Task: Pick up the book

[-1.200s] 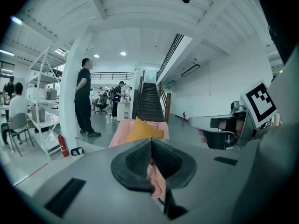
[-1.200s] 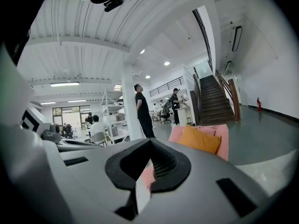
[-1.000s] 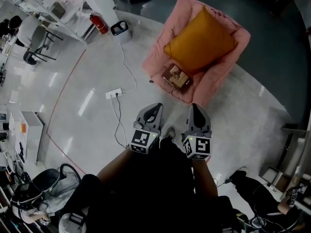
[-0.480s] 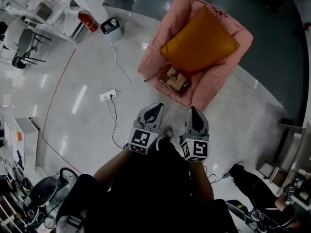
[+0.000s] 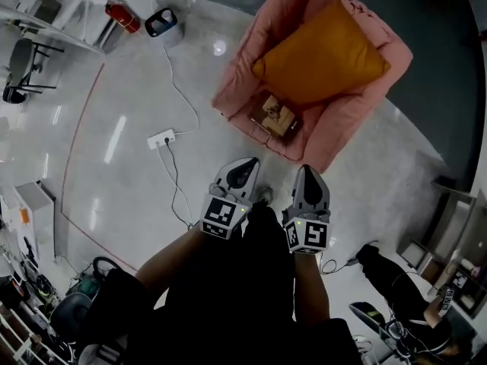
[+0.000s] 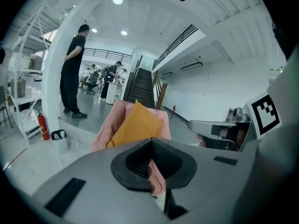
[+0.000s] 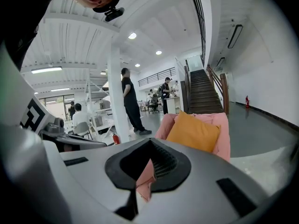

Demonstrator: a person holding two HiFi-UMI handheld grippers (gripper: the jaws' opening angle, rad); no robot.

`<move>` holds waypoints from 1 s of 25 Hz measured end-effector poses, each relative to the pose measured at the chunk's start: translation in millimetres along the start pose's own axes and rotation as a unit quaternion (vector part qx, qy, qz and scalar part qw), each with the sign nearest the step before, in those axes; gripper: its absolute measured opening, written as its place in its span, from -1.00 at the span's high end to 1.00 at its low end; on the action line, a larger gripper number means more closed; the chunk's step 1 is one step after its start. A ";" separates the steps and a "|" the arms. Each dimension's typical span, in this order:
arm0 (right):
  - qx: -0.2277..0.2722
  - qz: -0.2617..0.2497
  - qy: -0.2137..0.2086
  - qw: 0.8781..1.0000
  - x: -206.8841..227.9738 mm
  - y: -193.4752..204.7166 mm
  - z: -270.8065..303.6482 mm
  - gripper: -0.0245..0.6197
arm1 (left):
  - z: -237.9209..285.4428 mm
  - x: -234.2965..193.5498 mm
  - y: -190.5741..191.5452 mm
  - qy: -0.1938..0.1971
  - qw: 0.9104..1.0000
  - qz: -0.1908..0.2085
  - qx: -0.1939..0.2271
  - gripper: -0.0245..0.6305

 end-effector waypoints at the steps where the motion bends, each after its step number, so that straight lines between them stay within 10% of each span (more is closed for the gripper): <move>1: -0.003 0.002 -0.001 1.000 -0.3 4.5 5.8 0.91 | 3.8 -5.6 3.9 -0.002 1.000 -0.005 -0.002 0.90; 25: -0.080 0.025 -0.041 0.996 45.0 138.9 125.2 0.92 | 124.8 -78.5 150.4 -0.040 0.993 -0.098 -0.046 0.90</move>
Point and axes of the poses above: the fingertips, and each gripper's own axes: z forward along the fingers, x to its right, y out of its underside, the point moved 1 cm from there along -z, backward along the fingers, and after that the axes turned 12 degrees about y, right-handed, at the moved point
